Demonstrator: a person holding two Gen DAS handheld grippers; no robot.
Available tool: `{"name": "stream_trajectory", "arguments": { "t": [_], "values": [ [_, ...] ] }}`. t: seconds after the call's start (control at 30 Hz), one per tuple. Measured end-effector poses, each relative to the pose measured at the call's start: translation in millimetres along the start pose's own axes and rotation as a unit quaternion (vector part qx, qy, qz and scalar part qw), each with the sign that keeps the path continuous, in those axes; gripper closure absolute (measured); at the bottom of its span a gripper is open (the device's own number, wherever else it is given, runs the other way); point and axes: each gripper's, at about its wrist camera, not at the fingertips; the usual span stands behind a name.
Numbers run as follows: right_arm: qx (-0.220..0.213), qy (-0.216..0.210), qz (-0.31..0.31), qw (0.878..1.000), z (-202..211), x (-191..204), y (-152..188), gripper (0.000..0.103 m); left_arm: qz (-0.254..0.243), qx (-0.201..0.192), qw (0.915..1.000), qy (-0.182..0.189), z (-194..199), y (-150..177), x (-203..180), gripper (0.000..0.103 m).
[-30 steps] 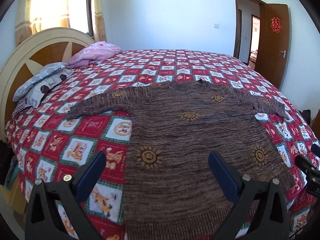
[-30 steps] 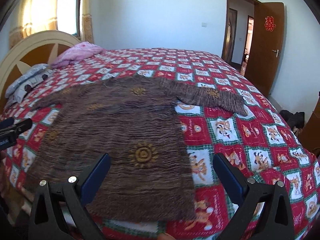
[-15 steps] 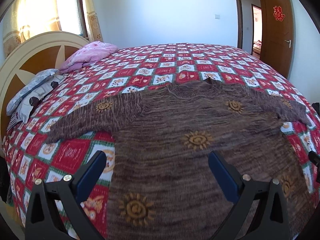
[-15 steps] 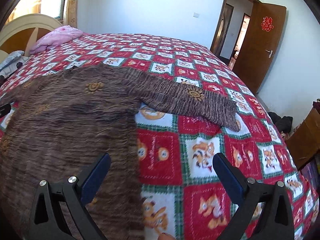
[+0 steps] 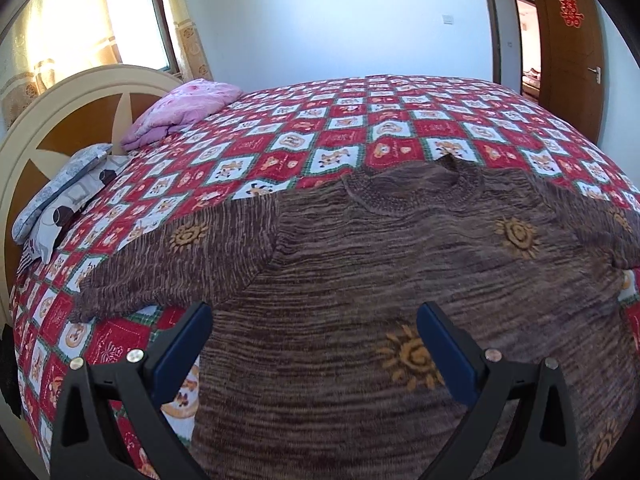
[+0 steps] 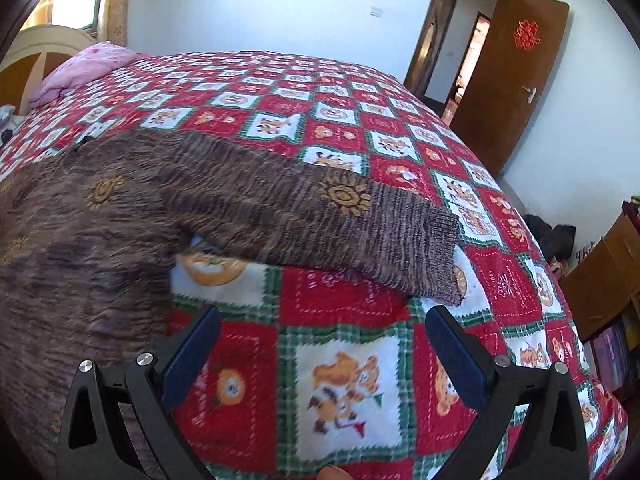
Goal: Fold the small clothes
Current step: 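Move the right tool down to the sweater sleeve cuff nearest it, then close the right tool on the sleeve cuff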
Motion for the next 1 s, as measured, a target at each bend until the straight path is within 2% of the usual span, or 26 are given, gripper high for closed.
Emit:
{"name": "stream_trajectory", "arguments": {
  "t": [0.1, 0.23, 0.43, 0.57, 0.73, 0.83, 0.9, 1.0],
  "values": [
    [0.005, -0.003, -0.033, 0.999, -15, -22, -6, 0.001, 0.017, 0.016, 0.9997, -0.007, -17, 0, 8, 0.0],
    [0.015, -0.023, -0.109, 0.994, -33, -60, -13, 0.003, 0.015, 0.024, 0.9995, -0.01, -27, 7, 5, 0.0],
    [0.03, -0.032, -0.2, 0.979, -61, -115, -21, 0.018, 0.01, 0.042, 0.999, -0.007, -41, 15, 2, 0.0],
    [0.039, -0.06, -0.225, 0.972, -80, -131, -33, 0.018, 0.012, 0.04, 0.9991, -0.001, -42, 14, 1, 0.0],
    [0.057, -0.056, -0.227, 0.971, -105, -137, -42, 0.02, 0.01, 0.038, 0.9992, -0.002, -42, 16, 0, 0.0],
    [0.065, -0.041, -0.205, 0.976, -114, -132, -40, 0.035, 0.012, 0.038, 0.9992, 0.0, -43, 16, 1, 0.0],
    [0.059, -0.03, -0.183, 0.981, -115, -129, -41, 0.056, 0.011, 0.036, 0.9993, -0.002, -43, 17, 0, 0.0],
    [0.052, -0.035, -0.174, 0.983, -112, -128, -44, 0.083, 0.007, 0.036, 0.9993, -0.006, -43, 19, -2, 0.0]
  ]
}}
Point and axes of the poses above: each gripper's, at about its wrist camera, not at the fingertips, and z roughly against the way its jaws point, x to its left, y to its underside, and after that the axes turned 6 degrees about -x, right-handed
